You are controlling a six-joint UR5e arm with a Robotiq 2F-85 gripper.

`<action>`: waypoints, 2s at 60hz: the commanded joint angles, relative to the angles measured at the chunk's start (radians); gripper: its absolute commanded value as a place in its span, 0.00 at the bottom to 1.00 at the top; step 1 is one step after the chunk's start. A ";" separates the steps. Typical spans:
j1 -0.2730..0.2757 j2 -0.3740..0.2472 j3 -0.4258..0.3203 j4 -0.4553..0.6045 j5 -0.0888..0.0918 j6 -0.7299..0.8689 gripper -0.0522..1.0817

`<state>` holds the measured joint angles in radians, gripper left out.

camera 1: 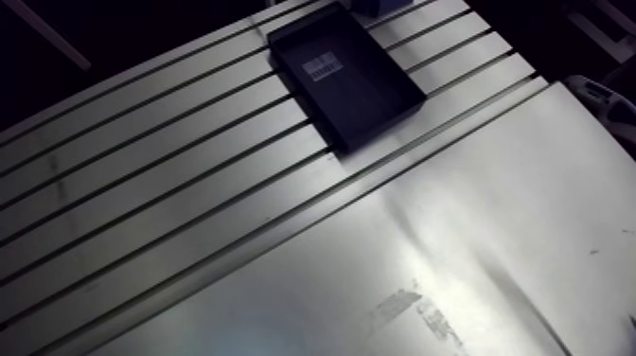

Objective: Pick up the bearing and press it into the housing until flush.

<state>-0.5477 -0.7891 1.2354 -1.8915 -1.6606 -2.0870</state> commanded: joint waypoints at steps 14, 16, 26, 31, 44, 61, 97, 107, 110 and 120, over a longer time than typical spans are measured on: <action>0.000 0.000 0.000 -0.001 -0.001 0.000 1.00; 0.000 0.000 0.000 -0.001 -0.001 0.000 1.00; 0.000 0.000 0.000 -0.001 -0.001 0.000 1.00; 0.000 0.000 0.000 -0.001 -0.001 0.000 1.00; 0.000 0.000 0.002 -0.001 -0.001 0.000 1.00; 0.001 0.000 0.005 -0.001 -0.001 0.000 1.00; 0.001 0.001 0.005 -0.022 -0.003 -0.002 1.00; 0.001 0.003 0.005 -0.022 -0.003 -0.002 1.00; 0.001 0.004 0.005 -0.022 -0.003 -0.002 1.00; 0.000 0.003 0.002 -0.022 -0.002 -0.002 1.00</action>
<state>-0.5464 -0.7861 1.2392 -1.9132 -1.6635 -2.0886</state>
